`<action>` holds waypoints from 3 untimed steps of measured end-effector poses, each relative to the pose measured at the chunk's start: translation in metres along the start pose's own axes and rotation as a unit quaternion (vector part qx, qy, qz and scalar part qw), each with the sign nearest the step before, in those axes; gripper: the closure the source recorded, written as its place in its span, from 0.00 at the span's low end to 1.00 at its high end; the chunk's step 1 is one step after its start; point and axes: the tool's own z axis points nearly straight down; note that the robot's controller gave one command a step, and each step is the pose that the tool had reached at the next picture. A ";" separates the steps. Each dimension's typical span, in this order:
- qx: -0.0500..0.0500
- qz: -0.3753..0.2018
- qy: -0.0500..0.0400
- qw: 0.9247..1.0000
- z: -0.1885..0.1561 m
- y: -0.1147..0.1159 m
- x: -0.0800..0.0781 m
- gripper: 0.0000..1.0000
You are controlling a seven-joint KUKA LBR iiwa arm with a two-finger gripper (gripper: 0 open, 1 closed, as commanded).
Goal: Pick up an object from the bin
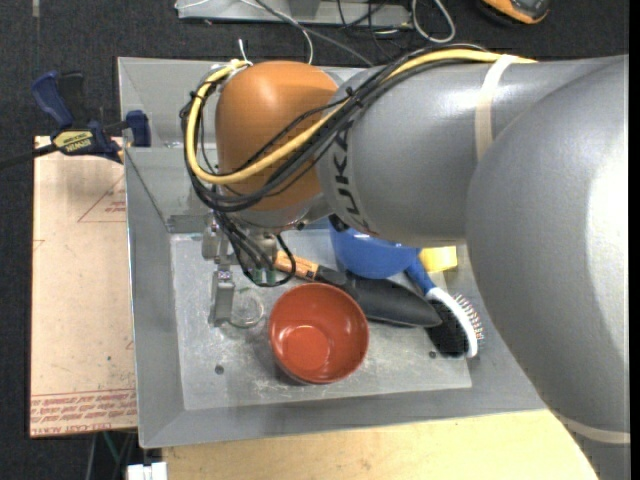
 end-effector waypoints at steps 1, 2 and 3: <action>0.000 0.000 0.000 1.000 0.000 0.000 0.000 0.00; 0.001 -0.021 0.001 1.000 -0.096 -0.012 0.050 0.00; 0.000 -0.012 0.001 1.000 -0.111 -0.038 0.026 0.00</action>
Offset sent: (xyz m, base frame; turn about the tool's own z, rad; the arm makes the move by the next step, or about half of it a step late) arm -0.0523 -0.0119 0.1032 -0.0474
